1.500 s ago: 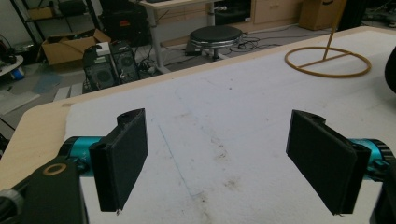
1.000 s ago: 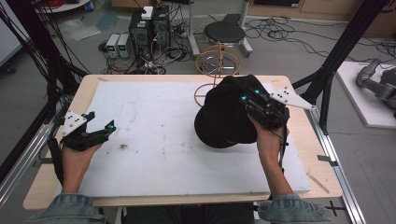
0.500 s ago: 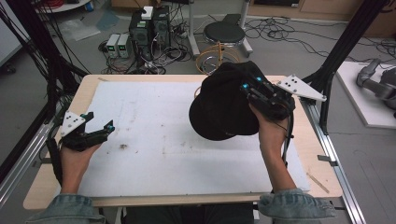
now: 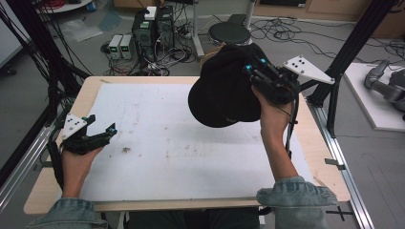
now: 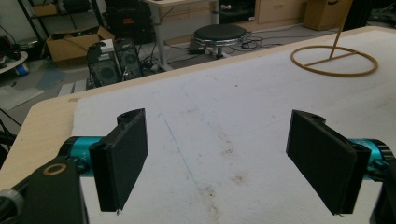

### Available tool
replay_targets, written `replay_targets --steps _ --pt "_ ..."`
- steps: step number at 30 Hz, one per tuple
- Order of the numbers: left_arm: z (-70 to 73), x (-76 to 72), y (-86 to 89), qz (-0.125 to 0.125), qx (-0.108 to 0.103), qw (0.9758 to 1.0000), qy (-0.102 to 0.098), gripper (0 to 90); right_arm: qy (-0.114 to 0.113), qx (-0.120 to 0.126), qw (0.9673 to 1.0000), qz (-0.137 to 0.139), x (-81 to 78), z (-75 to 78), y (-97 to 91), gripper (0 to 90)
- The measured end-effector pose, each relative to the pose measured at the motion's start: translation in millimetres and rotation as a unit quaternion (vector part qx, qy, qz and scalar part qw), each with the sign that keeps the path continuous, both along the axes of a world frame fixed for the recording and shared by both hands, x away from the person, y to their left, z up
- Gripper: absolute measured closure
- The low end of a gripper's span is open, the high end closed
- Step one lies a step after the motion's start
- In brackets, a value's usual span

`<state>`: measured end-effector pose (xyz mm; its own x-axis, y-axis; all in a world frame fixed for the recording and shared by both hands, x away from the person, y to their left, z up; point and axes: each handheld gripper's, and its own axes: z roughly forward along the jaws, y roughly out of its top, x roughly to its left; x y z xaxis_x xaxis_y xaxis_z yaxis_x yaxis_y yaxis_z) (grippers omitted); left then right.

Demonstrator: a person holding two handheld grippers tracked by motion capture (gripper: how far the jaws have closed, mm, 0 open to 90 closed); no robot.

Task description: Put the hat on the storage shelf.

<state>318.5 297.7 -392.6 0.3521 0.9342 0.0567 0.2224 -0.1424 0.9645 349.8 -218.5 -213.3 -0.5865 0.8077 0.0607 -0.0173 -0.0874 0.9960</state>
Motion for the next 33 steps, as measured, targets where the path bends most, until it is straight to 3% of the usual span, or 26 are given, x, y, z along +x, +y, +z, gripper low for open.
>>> replay_targets --steps 9,17,33 --pt "0.0 -0.3 0.6 0.000 -0.001 1.0000 0.001 21.0 -0.012 0.013 0.9998 -0.001 11.3 13.2 11.8 70.9" --pt "-0.8 0.3 0.8 -0.001 -0.001 1.0000 0.001 21.1 -0.012 0.024 0.9995 -0.018 33.4 15.1 21.2 70.9" --pt "-1.9 1.0 2.9 0.000 -0.003 1.0000 0.002 21.1 0.032 0.023 0.9961 -0.079 89.1 -7.5 23.8 70.5"
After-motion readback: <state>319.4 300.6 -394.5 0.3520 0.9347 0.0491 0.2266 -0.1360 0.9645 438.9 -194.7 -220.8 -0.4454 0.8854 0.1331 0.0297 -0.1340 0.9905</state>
